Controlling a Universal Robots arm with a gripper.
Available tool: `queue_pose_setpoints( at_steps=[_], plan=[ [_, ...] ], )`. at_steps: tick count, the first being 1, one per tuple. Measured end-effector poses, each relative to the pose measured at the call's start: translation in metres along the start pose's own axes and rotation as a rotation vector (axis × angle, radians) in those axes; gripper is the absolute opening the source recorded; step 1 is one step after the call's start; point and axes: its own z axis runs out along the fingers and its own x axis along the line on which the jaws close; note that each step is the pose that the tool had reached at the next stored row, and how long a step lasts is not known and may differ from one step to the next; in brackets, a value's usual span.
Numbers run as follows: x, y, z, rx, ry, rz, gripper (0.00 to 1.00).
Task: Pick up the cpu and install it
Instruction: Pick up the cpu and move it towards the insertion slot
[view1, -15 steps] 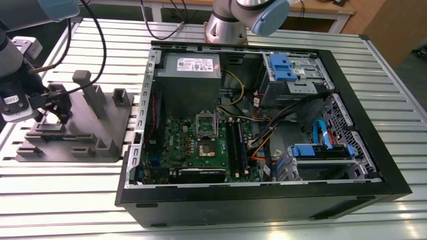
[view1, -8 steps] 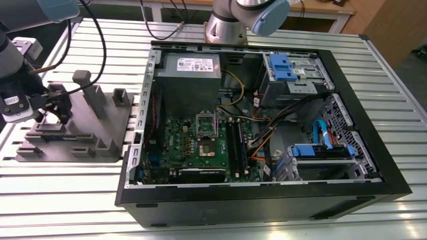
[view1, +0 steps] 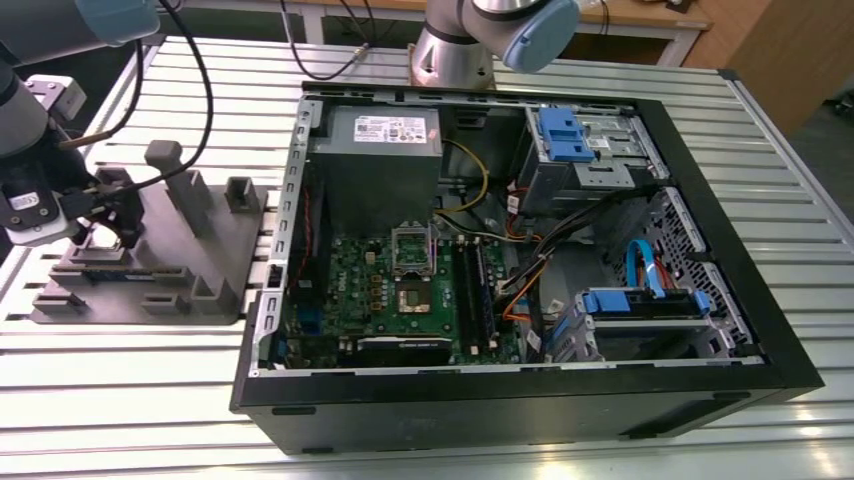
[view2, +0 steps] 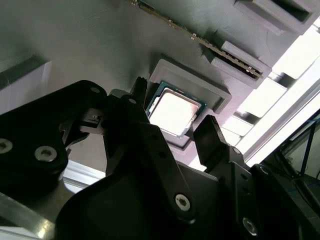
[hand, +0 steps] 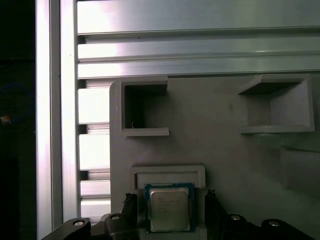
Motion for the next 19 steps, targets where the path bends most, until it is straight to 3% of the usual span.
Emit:
queue_pose_setpoints(
  at_steps=[8,9,19],
  plan=[
    [0.0,0.0001,0.0007,-0.0044,0.0002,0.0,0.63],
    [0.0,0.0001,0.0008,-0.0045,0.0001,0.0,0.56],
    [0.0,0.0001,-0.0004,-0.0045,0.0,0.0,0.56]
  ],
)
